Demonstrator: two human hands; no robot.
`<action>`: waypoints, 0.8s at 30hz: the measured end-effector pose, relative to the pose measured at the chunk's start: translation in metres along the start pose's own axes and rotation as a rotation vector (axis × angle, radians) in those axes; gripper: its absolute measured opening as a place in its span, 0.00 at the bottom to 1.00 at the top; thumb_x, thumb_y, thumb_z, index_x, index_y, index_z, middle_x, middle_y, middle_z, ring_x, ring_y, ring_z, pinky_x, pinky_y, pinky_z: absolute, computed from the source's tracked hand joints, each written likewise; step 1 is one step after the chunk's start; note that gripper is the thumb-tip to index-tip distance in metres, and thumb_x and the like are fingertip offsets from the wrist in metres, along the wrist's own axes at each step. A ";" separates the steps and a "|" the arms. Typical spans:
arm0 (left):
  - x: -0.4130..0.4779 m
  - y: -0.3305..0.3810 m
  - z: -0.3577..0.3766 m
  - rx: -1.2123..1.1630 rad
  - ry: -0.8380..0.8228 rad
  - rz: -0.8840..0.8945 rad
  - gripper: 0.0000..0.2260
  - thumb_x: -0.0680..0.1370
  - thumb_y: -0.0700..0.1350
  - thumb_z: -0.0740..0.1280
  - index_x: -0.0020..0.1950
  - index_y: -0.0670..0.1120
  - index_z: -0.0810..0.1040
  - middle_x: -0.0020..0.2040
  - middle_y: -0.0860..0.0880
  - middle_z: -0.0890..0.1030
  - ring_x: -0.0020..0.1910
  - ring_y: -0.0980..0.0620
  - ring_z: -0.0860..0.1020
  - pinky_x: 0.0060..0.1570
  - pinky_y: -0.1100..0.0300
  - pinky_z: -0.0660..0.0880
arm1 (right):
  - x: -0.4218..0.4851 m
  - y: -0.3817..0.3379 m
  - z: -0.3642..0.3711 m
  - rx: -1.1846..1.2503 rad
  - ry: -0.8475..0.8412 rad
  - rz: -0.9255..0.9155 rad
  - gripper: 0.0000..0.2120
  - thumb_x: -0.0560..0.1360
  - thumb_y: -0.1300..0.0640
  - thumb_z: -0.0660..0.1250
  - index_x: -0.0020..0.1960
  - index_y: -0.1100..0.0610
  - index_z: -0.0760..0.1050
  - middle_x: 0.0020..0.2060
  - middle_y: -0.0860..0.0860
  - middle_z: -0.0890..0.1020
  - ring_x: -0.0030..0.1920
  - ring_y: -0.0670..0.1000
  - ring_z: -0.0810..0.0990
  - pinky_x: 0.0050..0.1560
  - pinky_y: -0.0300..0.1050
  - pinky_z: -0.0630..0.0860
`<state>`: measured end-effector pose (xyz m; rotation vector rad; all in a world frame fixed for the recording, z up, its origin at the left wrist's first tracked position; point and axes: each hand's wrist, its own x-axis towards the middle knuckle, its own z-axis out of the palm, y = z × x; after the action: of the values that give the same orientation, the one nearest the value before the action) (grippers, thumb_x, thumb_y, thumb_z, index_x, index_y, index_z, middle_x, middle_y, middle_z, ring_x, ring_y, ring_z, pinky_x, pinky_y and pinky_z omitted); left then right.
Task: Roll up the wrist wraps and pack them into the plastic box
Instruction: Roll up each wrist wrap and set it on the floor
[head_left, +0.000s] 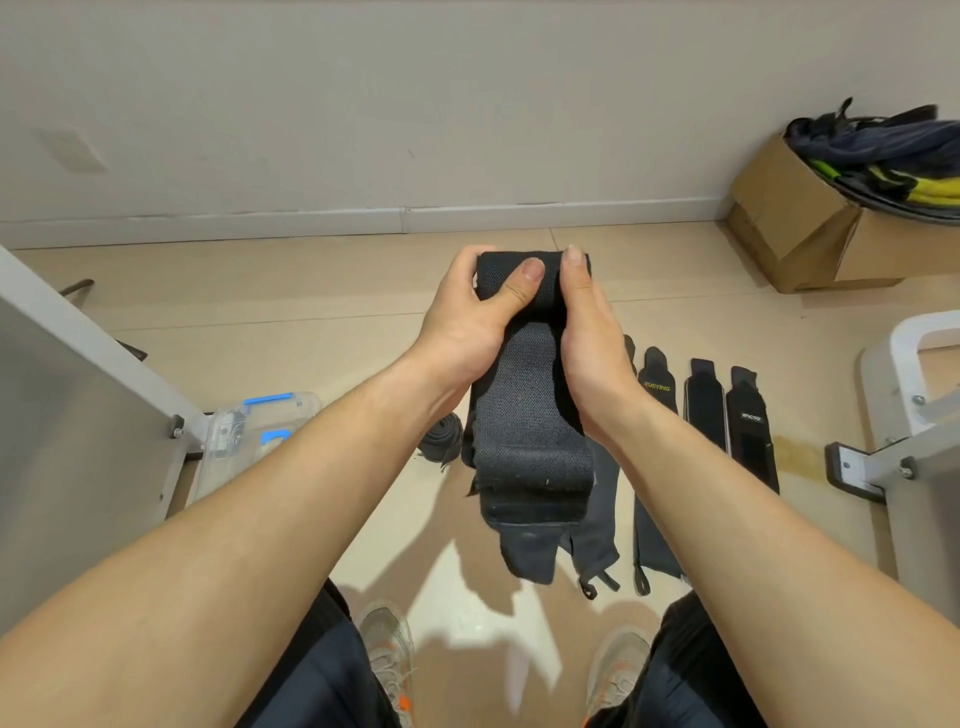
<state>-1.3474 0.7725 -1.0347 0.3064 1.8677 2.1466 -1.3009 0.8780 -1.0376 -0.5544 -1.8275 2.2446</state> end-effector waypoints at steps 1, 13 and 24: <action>0.000 0.000 0.000 0.000 -0.014 0.009 0.10 0.79 0.45 0.72 0.57 0.48 0.75 0.47 0.49 0.83 0.47 0.50 0.82 0.56 0.49 0.79 | 0.000 -0.001 -0.001 -0.032 0.003 0.005 0.37 0.73 0.26 0.63 0.67 0.54 0.76 0.57 0.51 0.85 0.56 0.49 0.85 0.59 0.45 0.80; 0.003 0.004 -0.002 0.092 -0.049 -0.201 0.38 0.65 0.76 0.70 0.63 0.50 0.78 0.56 0.48 0.86 0.57 0.47 0.84 0.64 0.44 0.76 | -0.001 0.001 -0.002 -0.009 -0.016 -0.069 0.11 0.81 0.52 0.64 0.57 0.59 0.74 0.45 0.52 0.83 0.47 0.48 0.84 0.51 0.46 0.80; -0.003 0.005 -0.006 0.010 -0.088 -0.092 0.12 0.81 0.46 0.70 0.62 0.47 0.73 0.52 0.44 0.81 0.50 0.49 0.81 0.56 0.50 0.79 | -0.001 -0.009 -0.007 0.104 -0.101 0.111 0.22 0.80 0.40 0.64 0.62 0.56 0.79 0.49 0.52 0.88 0.50 0.52 0.87 0.52 0.48 0.82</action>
<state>-1.3470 0.7650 -1.0308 0.3054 1.8087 2.0305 -1.2981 0.8858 -1.0303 -0.5459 -1.7533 2.4667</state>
